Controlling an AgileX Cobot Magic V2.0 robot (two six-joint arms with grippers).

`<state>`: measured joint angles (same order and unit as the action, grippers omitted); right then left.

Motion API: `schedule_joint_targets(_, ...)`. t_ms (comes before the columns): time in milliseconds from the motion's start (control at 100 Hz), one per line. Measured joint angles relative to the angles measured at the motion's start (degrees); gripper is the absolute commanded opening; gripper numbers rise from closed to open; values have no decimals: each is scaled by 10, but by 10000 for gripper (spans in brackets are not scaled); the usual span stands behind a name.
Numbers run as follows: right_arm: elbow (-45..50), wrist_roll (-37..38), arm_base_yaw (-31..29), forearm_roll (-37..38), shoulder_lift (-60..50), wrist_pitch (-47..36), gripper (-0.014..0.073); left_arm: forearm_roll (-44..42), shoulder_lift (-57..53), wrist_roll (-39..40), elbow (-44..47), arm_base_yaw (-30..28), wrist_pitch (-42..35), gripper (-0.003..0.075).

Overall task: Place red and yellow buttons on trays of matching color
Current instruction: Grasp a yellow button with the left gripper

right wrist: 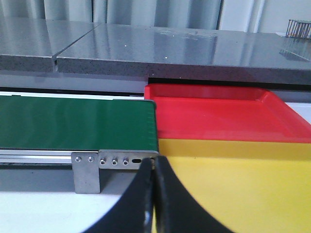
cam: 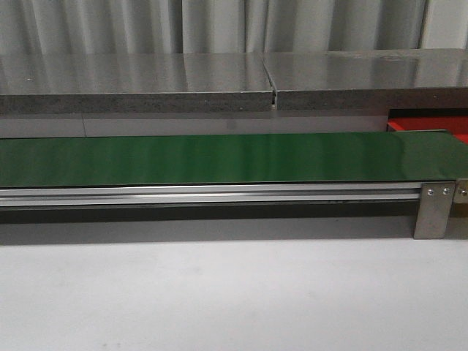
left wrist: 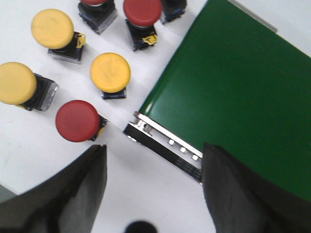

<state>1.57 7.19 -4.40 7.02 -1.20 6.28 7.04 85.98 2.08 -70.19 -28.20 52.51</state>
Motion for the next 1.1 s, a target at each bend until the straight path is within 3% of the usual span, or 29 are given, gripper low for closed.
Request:
schedule_joint_targets(510,0,0,0,0,0,0,-66,-11,205,0,-139,-20,54,503)
schedule_joint_targets(950,0,0,0,0,0,0,-66,-36,277,15,-199,-20,64,502)
schedule_joint_targets(1100,0,0,0,0,0,0,-66,-34,299,15,-214,-20,67,447)
